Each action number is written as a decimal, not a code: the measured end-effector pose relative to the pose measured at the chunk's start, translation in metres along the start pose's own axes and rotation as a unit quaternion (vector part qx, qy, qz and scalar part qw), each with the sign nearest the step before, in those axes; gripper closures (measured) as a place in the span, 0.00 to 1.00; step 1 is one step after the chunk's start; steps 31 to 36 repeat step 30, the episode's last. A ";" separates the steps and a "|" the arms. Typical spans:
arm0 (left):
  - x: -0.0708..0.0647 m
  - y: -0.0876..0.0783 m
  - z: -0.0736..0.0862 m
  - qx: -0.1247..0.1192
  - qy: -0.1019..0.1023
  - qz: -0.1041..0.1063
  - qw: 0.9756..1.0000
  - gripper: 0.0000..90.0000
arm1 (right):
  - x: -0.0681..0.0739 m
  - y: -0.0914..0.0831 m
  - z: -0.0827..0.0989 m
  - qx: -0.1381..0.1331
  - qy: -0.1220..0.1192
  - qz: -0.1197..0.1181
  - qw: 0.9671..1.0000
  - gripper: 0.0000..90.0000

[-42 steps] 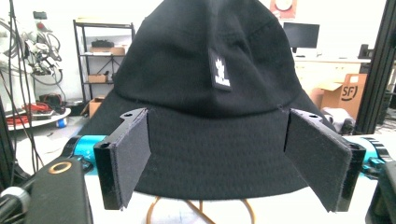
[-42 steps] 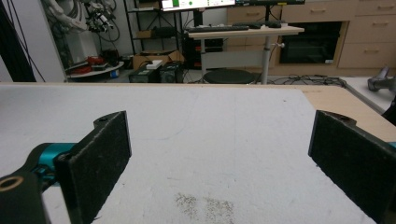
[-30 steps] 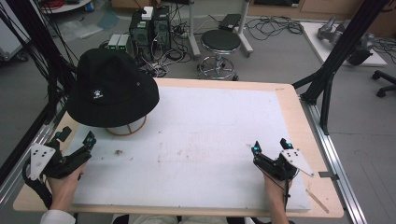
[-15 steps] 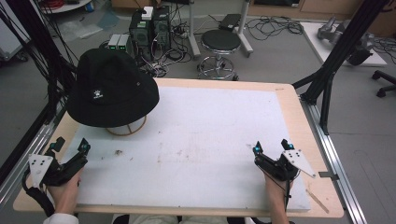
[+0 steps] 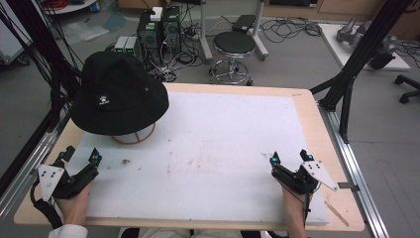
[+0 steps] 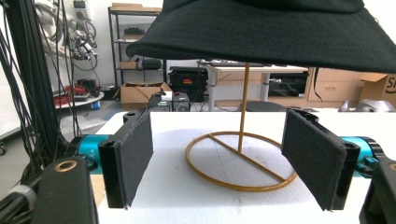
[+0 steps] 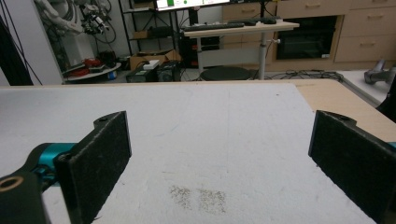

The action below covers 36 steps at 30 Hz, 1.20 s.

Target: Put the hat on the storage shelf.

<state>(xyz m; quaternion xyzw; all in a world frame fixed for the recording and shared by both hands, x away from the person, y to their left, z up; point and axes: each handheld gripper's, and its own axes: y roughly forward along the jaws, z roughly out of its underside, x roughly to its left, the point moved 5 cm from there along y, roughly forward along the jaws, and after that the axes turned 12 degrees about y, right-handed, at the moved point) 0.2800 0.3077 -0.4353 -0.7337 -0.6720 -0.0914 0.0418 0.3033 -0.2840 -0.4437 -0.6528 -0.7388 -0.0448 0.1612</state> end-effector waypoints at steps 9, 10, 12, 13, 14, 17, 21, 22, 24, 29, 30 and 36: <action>0.000 0.000 0.001 0.002 -0.001 0.001 1.000 0.28 | -0.001 -0.001 0.000 -0.003 -0.005 0.001 1.000 0.05; 0.000 0.000 0.001 0.002 -0.005 0.000 1.000 0.28 | 0.000 0.000 0.000 -0.001 -0.002 0.000 1.000 0.05; 0.001 0.000 0.001 0.003 -0.012 0.000 1.000 0.28 | -0.001 0.000 0.000 -0.001 -0.003 0.001 1.000 0.05; 0.001 0.000 0.001 0.004 -0.013 0.000 1.000 0.29 | 0.000 0.000 0.000 0.000 0.000 0.001 1.000 0.05; 0.001 -0.001 0.001 0.003 -0.014 -0.001 1.000 0.29 | -0.001 0.000 0.000 -0.001 -0.001 0.001 1.000 0.05; 0.002 -0.001 0.002 0.006 -0.017 -0.002 1.000 0.29 | -0.001 0.000 0.000 -0.001 -0.001 0.000 1.000 0.05; 0.004 0.000 0.003 0.008 -0.026 -0.001 1.000 0.29 | -0.001 0.000 0.000 0.000 -0.001 0.000 1.000 0.05; 0.004 0.000 0.004 0.008 -0.029 -0.001 1.000 0.29 | -0.001 0.000 0.000 0.000 -0.001 0.000 1.000 0.05; 0.006 0.000 0.005 0.010 -0.040 0.000 0.999 0.29 | -0.003 0.001 -0.001 -0.001 0.004 0.000 1.000 0.05; 0.007 -0.001 0.006 0.012 -0.041 0.000 0.999 0.30 | -0.003 0.001 -0.001 -0.001 0.006 0.000 1.000 0.05; 0.007 -0.001 0.006 0.012 -0.041 0.000 0.999 0.30 | -0.003 0.001 -0.001 -0.001 0.005 0.000 1.000 0.05; 0.007 -0.001 0.006 0.012 -0.041 0.000 0.999 0.30 | -0.003 0.001 -0.001 -0.001 0.005 0.000 1.000 0.05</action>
